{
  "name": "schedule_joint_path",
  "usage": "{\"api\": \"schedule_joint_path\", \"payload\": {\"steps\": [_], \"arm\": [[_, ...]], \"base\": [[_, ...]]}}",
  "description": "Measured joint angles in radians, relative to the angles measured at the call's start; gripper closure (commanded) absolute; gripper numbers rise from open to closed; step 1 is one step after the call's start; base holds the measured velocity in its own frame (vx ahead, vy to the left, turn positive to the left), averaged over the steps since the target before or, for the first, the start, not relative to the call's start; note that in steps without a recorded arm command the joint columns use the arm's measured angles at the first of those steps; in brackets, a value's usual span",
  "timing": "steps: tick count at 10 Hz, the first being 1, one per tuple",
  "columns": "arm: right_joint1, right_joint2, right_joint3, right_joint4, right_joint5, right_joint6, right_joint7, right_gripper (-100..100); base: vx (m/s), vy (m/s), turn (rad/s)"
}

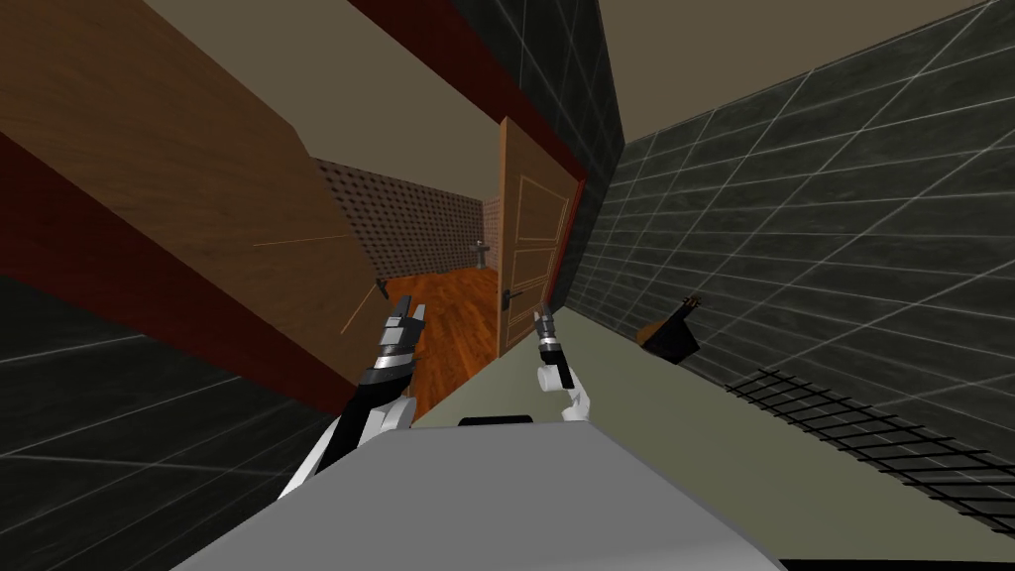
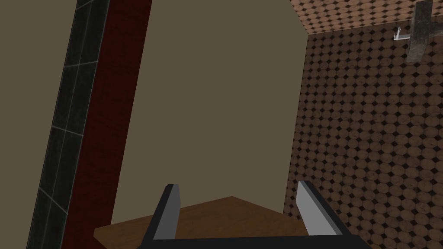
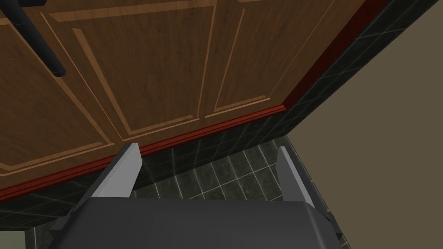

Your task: Push the door open

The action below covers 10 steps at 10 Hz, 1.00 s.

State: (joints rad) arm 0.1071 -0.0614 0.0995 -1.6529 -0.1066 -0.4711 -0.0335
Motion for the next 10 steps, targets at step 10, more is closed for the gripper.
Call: {"api": "schedule_joint_path", "payload": {"steps": [10], "arm": [[-0.157,-0.027,0.053,0.254,0.001,-0.012,-0.046,-100]], "base": [[0.034,-0.061,0.069]]}}
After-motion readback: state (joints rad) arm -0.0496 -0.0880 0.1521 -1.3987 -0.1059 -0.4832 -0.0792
